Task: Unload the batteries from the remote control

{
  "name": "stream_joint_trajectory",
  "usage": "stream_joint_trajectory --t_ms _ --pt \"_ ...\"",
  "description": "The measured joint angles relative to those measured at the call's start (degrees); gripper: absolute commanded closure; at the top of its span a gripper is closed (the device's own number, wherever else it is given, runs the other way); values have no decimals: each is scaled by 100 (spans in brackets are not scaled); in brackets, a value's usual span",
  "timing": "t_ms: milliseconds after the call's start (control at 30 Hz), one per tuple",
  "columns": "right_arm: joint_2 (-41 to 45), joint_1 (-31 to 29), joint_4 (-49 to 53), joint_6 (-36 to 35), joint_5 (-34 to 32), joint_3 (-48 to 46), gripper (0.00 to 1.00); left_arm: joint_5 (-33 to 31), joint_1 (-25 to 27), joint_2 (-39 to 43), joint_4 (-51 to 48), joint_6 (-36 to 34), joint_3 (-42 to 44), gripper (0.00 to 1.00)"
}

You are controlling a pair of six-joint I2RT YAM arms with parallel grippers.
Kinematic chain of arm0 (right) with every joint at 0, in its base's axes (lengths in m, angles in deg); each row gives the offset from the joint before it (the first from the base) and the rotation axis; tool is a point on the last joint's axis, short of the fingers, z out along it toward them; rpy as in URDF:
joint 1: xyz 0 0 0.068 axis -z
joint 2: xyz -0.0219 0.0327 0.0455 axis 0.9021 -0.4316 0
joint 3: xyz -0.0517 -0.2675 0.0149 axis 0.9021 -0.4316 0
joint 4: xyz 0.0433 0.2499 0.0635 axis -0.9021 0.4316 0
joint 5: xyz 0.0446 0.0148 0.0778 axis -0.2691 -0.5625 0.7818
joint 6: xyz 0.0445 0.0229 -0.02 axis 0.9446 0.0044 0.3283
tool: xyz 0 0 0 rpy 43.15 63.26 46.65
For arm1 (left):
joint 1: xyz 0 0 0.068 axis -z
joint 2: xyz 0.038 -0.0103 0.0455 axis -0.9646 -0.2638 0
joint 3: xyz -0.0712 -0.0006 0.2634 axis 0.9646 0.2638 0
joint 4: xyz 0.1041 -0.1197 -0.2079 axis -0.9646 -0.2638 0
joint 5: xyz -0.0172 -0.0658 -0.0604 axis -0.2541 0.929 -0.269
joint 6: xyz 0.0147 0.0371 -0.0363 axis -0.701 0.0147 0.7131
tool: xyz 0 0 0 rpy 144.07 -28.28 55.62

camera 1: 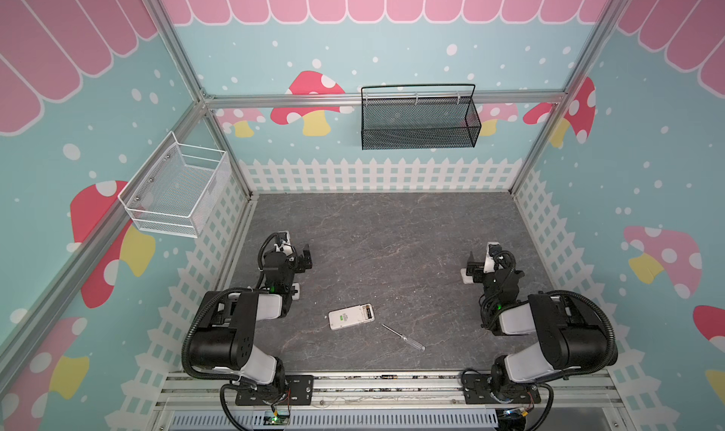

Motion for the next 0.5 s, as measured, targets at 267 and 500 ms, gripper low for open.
stream_joint_trajectory --t_ms 267,500 --pt "2 0 -170 15 -48 2 2 -35 2 0 15 -2 0 1" --pt "2 0 -177 15 -59 2 2 -133 68 0 17 -4 0 1"
